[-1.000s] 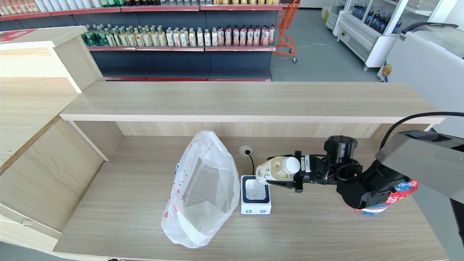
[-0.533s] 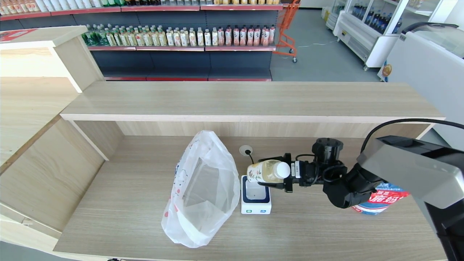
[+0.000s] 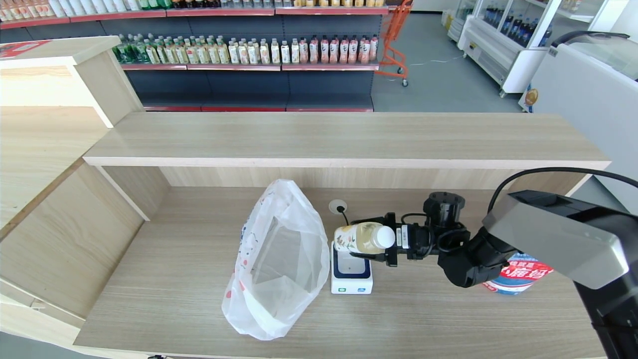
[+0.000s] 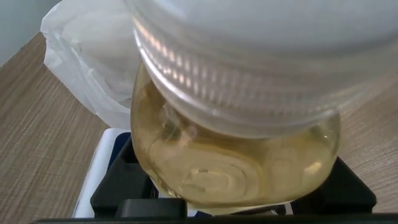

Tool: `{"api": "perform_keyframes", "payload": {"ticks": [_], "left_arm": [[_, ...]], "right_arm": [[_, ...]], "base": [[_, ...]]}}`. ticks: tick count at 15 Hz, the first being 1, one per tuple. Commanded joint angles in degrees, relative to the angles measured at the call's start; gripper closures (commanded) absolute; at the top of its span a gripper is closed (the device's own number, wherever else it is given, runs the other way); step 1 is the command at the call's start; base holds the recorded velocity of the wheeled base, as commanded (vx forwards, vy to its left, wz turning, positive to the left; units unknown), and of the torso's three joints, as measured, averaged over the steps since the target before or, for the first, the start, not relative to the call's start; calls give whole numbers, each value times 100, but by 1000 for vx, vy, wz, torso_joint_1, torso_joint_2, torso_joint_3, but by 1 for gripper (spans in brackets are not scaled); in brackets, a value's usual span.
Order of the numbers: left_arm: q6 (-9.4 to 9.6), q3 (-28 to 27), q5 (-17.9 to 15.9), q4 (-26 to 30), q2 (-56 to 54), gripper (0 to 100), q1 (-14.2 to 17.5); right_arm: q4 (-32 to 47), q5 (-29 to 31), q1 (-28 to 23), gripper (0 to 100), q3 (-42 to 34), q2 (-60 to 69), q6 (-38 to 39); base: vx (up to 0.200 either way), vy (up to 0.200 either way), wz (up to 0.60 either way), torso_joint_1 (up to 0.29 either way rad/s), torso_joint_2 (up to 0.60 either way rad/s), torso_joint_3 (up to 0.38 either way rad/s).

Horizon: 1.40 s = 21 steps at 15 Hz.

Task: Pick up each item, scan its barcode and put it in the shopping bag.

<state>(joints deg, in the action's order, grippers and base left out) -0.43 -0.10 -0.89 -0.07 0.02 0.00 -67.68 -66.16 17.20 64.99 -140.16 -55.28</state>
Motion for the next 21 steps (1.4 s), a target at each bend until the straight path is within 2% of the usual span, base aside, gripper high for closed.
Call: {"api": "perform_keyframes", "payload": {"ticks": [1, 7, 11, 15, 17, 19, 21], "left_arm": [[-1, 1, 1, -1, -2, 0, 0], [-1, 1, 1, -1, -2, 0, 0], [-1, 1, 1, -1, -2, 0, 0], [-1, 1, 1, -1, -2, 0, 0], [-1, 1, 1, -1, -2, 0, 0], [-1, 1, 1, -1, -2, 0, 0], [-1, 1, 1, -1, -2, 0, 0]], "right_arm": [[18, 15, 3, 100, -4, -21, 0], [71, 33, -59, 100, -65, 76, 97], [45, 59, -200, 100, -267, 498, 861], [168, 253, -604, 100, -1243, 1975, 2663], [176, 754, -701, 100, -1682, 2502, 3604], [159, 1527, -736, 100, -2368, 2994, 4702], [176, 2353, -498, 100, -2772, 3372, 5827]], "base": [[0, 0, 0, 0, 0, 0], [0, 0, 0, 0, 0, 0], [0, 0, 0, 0, 0, 0], [0, 0, 0, 0, 0, 0], [0, 0, 0, 0, 0, 0], [0, 0, 0, 0, 0, 0], [0, 0, 0, 0, 0, 0]]}}
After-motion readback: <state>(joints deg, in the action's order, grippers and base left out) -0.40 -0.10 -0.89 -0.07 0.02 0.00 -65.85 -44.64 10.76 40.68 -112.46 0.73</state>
